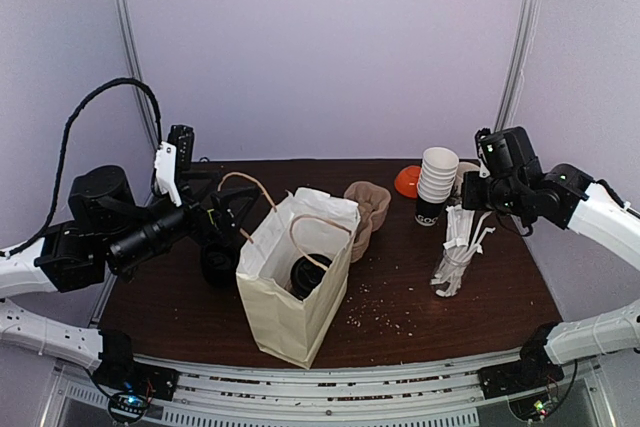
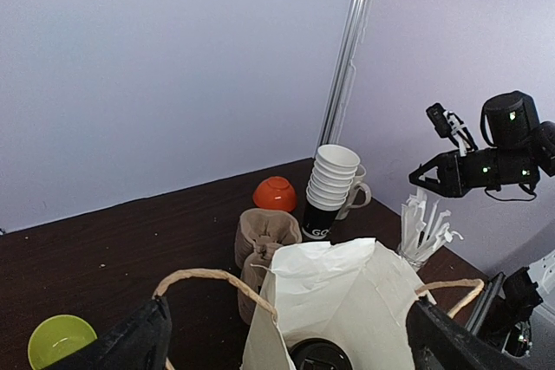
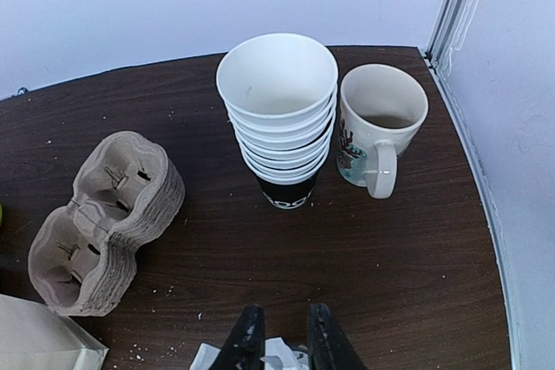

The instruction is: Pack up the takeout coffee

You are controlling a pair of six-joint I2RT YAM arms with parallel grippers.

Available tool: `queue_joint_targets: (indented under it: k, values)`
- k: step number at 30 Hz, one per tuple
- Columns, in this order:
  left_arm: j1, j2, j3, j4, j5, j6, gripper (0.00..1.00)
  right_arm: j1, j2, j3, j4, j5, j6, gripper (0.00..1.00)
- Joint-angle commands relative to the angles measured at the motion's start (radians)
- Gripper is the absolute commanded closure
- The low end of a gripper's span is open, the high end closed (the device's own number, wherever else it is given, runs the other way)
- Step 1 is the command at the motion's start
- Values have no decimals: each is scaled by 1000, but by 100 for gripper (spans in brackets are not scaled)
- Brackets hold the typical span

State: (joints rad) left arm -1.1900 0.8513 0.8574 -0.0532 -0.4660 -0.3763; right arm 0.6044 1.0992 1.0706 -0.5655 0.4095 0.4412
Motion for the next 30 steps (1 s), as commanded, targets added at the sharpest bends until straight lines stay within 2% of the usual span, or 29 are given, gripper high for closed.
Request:
queue_joint_targets:
  k: [1,8,16,23,30]
  values:
    - [7,-3,-8,46,10,-11,2,-6,3,-1,9,-12,-10,85]
    - [7,-6,-11,46,11,-15,2,-6,-2,20,4,-24,-12,100]
    - [7,-6,-11,47,9,-13,2,-6,-19,81,-22,-38,-11,100]
    - [7,2,2,46,8,0,2,-6,-14,201,-124,-34,-56,100]
    - [7,12,25,43,4,23,2,-6,-1,413,-233,-21,-127,100]
